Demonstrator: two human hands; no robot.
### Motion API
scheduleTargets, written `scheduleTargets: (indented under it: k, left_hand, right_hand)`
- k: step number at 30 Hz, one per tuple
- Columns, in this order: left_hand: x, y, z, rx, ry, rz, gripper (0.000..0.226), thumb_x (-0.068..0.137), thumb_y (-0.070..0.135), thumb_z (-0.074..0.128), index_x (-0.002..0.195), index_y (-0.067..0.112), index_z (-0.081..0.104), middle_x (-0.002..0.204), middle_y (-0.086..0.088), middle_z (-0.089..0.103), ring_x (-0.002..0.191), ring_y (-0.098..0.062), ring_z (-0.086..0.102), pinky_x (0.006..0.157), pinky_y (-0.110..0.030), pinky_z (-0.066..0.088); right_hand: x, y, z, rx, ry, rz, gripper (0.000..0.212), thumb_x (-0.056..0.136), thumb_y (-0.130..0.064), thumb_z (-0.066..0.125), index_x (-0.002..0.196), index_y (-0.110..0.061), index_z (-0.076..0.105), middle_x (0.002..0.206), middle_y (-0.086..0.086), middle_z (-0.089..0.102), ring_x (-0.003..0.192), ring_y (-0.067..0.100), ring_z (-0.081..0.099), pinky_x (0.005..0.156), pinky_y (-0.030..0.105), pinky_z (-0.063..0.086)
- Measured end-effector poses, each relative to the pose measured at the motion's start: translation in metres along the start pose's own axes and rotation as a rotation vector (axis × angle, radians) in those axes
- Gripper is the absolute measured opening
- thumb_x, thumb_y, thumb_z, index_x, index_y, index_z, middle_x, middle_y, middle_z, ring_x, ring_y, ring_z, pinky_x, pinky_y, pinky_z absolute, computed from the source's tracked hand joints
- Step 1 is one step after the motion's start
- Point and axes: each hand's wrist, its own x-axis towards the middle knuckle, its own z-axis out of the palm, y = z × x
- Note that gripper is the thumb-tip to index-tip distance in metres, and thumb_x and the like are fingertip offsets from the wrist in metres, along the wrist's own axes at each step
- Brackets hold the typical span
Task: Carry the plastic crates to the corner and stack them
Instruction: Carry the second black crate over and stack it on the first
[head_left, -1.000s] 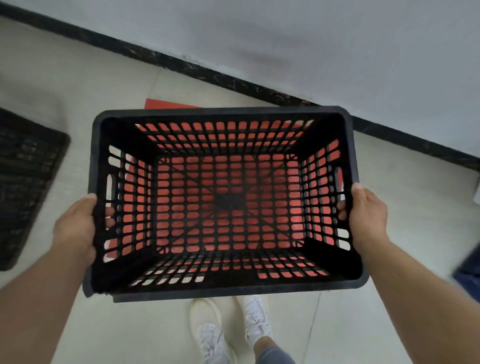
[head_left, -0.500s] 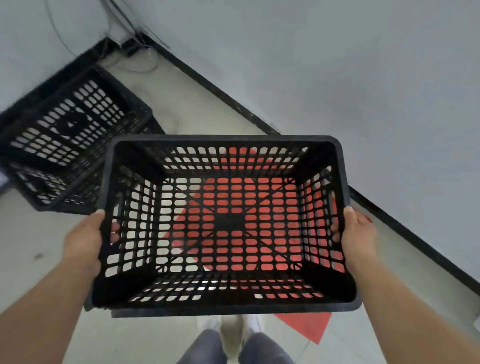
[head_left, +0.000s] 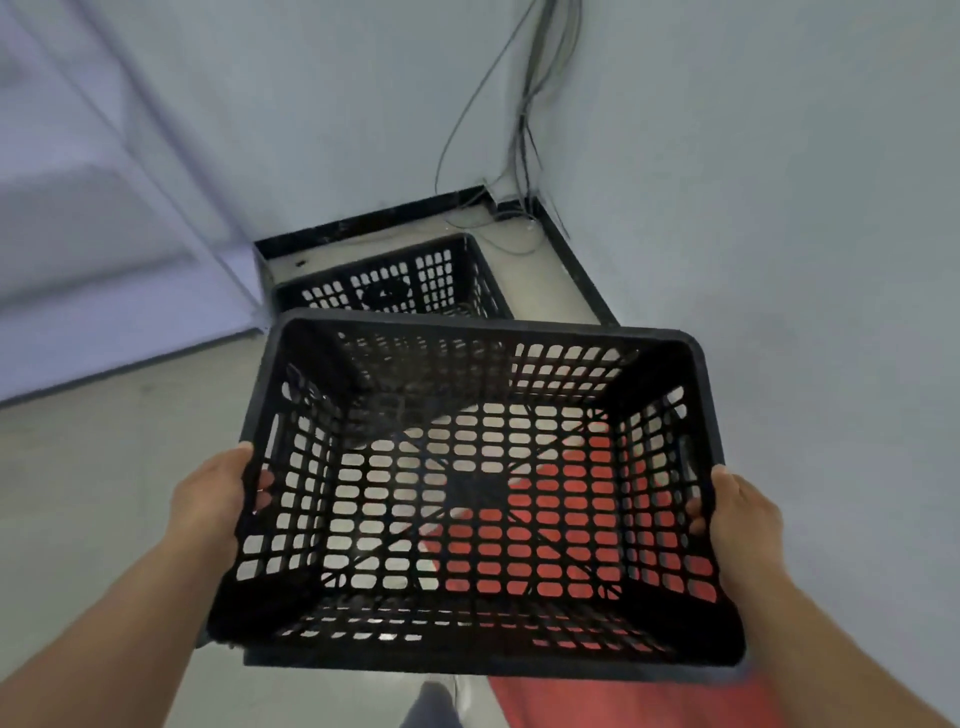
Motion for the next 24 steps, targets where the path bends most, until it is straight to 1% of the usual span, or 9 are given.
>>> scheduleTargets:
  k: [2, 7, 10, 13, 15, 19, 21, 23, 24]
  left_hand:
    - [0.011, 0.022, -0.011, -0.029, 0.026, -0.014, 0.023, 0.091, 0.031, 0.051, 0.083, 0.012, 0.060, 0.080, -0.007, 0.063, 0.066, -0.020, 0.053, 0.067, -0.037, 0.048]
    - [0.046, 0.075, -0.026, -0.076, 0.085, -0.052, 0.024, 0.091, 0.032, 0.051, 0.083, 0.011, 0.060, 0.079, -0.008, 0.062, 0.066, -0.020, 0.054, 0.070, -0.037, 0.048]
    - [0.065, 0.102, -0.022, -0.091, 0.110, -0.048, 0.024, 0.092, 0.032, 0.050, 0.082, 0.013, 0.058, 0.081, -0.007, 0.061, 0.069, -0.020, 0.053, 0.075, -0.038, 0.049]
    - [0.085, 0.127, -0.012, -0.113, 0.124, -0.030, 0.025, 0.092, 0.034, 0.049, 0.093, 0.012, 0.060, 0.084, -0.007, 0.062, 0.068, -0.018, 0.053, 0.068, -0.034, 0.047]
    - [0.100, 0.142, 0.000, -0.126, 0.142, -0.038, 0.027, 0.092, 0.036, 0.049, 0.099, 0.013, 0.060, 0.086, -0.006, 0.063, 0.070, -0.018, 0.054, 0.066, -0.034, 0.047]
    - [0.125, 0.170, 0.026, -0.147, 0.167, -0.029, 0.026, 0.094, 0.034, 0.048, 0.102, 0.012, 0.059, 0.084, -0.006, 0.060, 0.070, -0.018, 0.052, 0.066, -0.033, 0.045]
    - [0.141, 0.182, 0.039, -0.150, 0.195, -0.023, 0.027, 0.094, 0.033, 0.047, 0.104, 0.011, 0.059, 0.083, -0.006, 0.060, 0.069, -0.018, 0.052, 0.069, -0.034, 0.045]
    - [0.159, 0.190, 0.052, -0.155, 0.213, -0.033, 0.027, 0.094, 0.034, 0.048, 0.104, 0.011, 0.059, 0.083, -0.005, 0.060, 0.070, -0.018, 0.052, 0.072, -0.034, 0.045]
    - [0.168, 0.193, 0.058, -0.163, 0.222, -0.043, 0.027, 0.094, 0.034, 0.048, 0.103, 0.011, 0.059, 0.083, -0.005, 0.060, 0.069, -0.017, 0.052, 0.070, -0.033, 0.045]
  right_hand:
    - [0.004, -0.035, 0.021, -0.034, -0.026, -0.043, 0.044, 0.097, -0.031, 0.037, 0.081, 0.002, 0.061, 0.071, 0.015, 0.062, 0.056, 0.025, 0.050, 0.061, 0.037, 0.043]
    - [0.017, -0.110, 0.072, -0.075, -0.056, -0.125, 0.044, 0.094, -0.033, 0.039, 0.071, -0.003, 0.060, 0.068, 0.016, 0.064, 0.056, 0.029, 0.053, 0.070, 0.050, 0.051]
    - [0.028, -0.147, 0.098, -0.063, -0.083, -0.159, 0.044, 0.095, -0.033, 0.038, 0.069, -0.004, 0.059, 0.068, 0.016, 0.063, 0.057, 0.029, 0.053, 0.068, 0.046, 0.049]
    - [0.048, -0.184, 0.121, -0.022, -0.111, -0.161, 0.039, 0.095, -0.031, 0.040, 0.071, -0.006, 0.058, 0.068, 0.014, 0.061, 0.055, 0.026, 0.050, 0.065, 0.041, 0.047]
    - [0.066, -0.206, 0.138, -0.007, -0.123, -0.152, 0.039, 0.094, -0.030, 0.041, 0.072, -0.004, 0.058, 0.068, 0.013, 0.060, 0.055, 0.025, 0.050, 0.063, 0.038, 0.046]
    - [0.109, -0.251, 0.176, -0.020, -0.180, -0.183, 0.039, 0.095, -0.031, 0.040, 0.077, -0.002, 0.060, 0.070, 0.013, 0.060, 0.056, 0.025, 0.050, 0.067, 0.041, 0.047]
    - [0.128, -0.268, 0.196, -0.032, -0.197, -0.198, 0.040, 0.095, -0.032, 0.039, 0.078, -0.002, 0.061, 0.069, 0.013, 0.060, 0.057, 0.025, 0.051, 0.068, 0.042, 0.047]
    - [0.146, -0.283, 0.216, -0.031, -0.218, -0.201, 0.040, 0.095, -0.032, 0.039, 0.078, -0.003, 0.061, 0.068, 0.012, 0.060, 0.057, 0.025, 0.050, 0.066, 0.041, 0.047]
    - [0.154, -0.290, 0.225, -0.033, -0.221, -0.202, 0.040, 0.095, -0.032, 0.039, 0.078, -0.003, 0.061, 0.067, 0.012, 0.059, 0.056, 0.025, 0.049, 0.065, 0.040, 0.046]
